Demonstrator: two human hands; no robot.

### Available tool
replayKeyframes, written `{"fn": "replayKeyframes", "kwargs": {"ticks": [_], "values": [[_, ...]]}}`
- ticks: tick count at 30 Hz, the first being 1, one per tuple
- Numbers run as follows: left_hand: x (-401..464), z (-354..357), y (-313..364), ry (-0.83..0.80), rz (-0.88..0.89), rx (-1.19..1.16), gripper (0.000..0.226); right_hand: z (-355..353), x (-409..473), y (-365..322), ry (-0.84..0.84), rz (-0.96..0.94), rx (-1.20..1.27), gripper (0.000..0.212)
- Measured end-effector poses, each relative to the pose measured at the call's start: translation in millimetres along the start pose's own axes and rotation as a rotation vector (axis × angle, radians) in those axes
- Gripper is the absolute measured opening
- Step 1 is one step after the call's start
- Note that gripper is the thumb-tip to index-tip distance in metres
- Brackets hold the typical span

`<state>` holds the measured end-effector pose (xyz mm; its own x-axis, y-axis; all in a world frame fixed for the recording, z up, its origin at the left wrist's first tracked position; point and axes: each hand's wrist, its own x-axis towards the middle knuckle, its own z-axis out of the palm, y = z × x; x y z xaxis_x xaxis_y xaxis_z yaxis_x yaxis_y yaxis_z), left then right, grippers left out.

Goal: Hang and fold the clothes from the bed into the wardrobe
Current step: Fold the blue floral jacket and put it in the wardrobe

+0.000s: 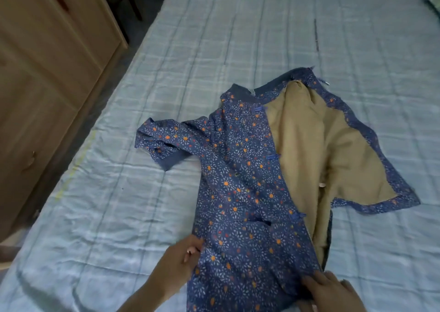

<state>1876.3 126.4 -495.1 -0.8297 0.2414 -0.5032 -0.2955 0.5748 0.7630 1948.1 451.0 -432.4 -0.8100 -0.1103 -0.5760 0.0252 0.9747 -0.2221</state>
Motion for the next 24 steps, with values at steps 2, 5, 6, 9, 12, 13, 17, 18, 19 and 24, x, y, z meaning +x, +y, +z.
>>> {"fn": "replayKeyframes", "kwargs": {"ticks": [2,5,6,9,12,13,17,18,19,24], "values": [[9.1,-5.7,-0.6,0.153,0.014,-0.005,0.034,1.6,0.9,-9.9,0.077,0.001,0.062,0.046],[32.2,-24.3,2.5,0.341,-0.023,0.037,0.028,3.8,26.8,-30.3,0.277,-0.053,0.107,0.040],[42.0,-32.7,4.2,0.386,-0.032,0.051,0.025,-1.7,37.1,-42.0,0.308,-0.086,0.091,0.041],[73.1,-61.9,8.5,0.438,-0.033,0.175,0.015,-13.3,77.3,-71.2,0.419,-0.146,0.021,0.048],[105.7,-92.6,14.0,0.419,0.070,0.469,0.019,-33.4,117.6,-92.1,0.514,0.028,0.040,0.048],[117.7,-104.0,17.9,0.419,0.117,0.576,0.027,-38.0,131.4,-92.5,0.502,0.109,0.080,0.047],[161.6,-134.3,28.7,0.317,0.188,0.917,0.056,-30.2,173.8,-76.2,0.177,0.289,0.184,0.057],[169.5,-136.1,27.0,0.255,0.168,0.981,0.057,-25.3,178.6,-73.0,0.106,0.282,0.124,0.061],[174.8,-136.9,25.2,0.225,0.176,1.031,0.055,-22.7,181.7,-70.4,0.060,0.269,0.057,0.066],[170.6,-164.9,12.7,0.250,0.457,1.227,0.034,-42.7,191.5,-69.7,-0.075,0.261,-0.039,0.080]]}}
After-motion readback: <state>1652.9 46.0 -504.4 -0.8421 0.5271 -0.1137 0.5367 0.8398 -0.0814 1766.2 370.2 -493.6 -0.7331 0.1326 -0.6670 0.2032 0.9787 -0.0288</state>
